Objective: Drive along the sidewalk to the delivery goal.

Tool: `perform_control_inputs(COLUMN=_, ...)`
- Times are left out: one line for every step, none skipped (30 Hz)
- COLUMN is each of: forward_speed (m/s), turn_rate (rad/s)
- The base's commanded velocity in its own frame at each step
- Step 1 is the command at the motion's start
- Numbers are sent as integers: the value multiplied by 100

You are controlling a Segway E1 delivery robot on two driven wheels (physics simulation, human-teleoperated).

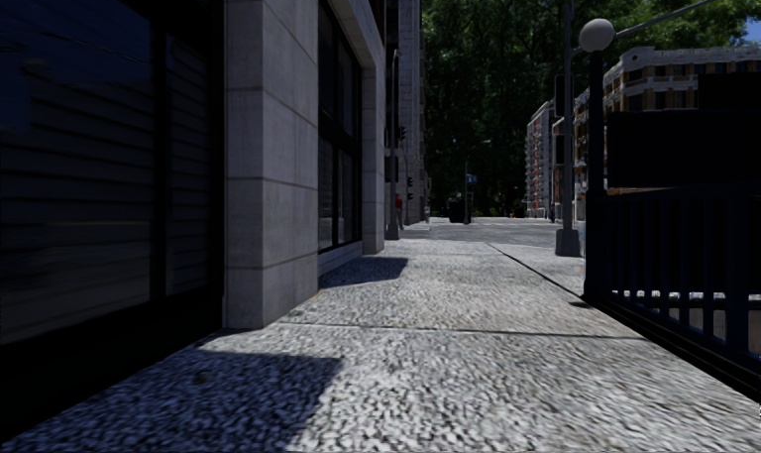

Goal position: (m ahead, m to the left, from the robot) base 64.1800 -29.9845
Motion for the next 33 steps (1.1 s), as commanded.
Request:
perform_control_inputs(forward_speed=200, turn_rate=-61)
perform_control_inputs(forward_speed=200, turn_rate=-39)
perform_control_inputs(forward_speed=200, turn_rate=-21)
perform_control_inputs(forward_speed=200, turn_rate=-16)
perform_control_inputs(forward_speed=200, turn_rate=-14)
perform_control_inputs(forward_speed=200, turn_rate=-14)
perform_control_inputs(forward_speed=200, turn_rate=-14)
perform_control_inputs(forward_speed=200, turn_rate=-14)
perform_control_inputs(forward_speed=200, turn_rate=-14)
perform_control_inputs(forward_speed=200, turn_rate=-13)
perform_control_inputs(forward_speed=200, turn_rate=-12)
perform_control_inputs(forward_speed=200, turn_rate=-10)
perform_control_inputs(forward_speed=200, turn_rate=-10)
perform_control_inputs(forward_speed=200, turn_rate=-7)
perform_control_inputs(forward_speed=200, turn_rate=-6)
perform_control_inputs(forward_speed=200, turn_rate=-6)
perform_control_inputs(forward_speed=200, turn_rate=-5)
perform_control_inputs(forward_speed=200, turn_rate=-5)
perform_control_inputs(forward_speed=200, turn_rate=-5)
perform_control_inputs(forward_speed=200, turn_rate=-5)
perform_control_inputs(forward_speed=200, turn_rate=-5)
perform_control_inputs(forward_speed=200, turn_rate=-5)
perform_control_inputs(forward_speed=200, turn_rate=-5)
perform_control_inputs(forward_speed=200, turn_rate=-5)
perform_control_inputs(forward_speed=200, turn_rate=-5)
perform_control_inputs(forward_speed=200, turn_rate=-6)
perform_control_inputs(forward_speed=200, turn_rate=-6)
perform_control_inputs(forward_speed=200, turn_rate=-6)
perform_control_inputs(forward_speed=200, turn_rate=-6)
perform_control_inputs(forward_speed=200, turn_rate=-6)
perform_control_inputs(forward_speed=200, turn_rate=-6)
perform_control_inputs(forward_speed=200, turn_rate=-5)
perform_control_inputs(forward_speed=200, turn_rate=-5)
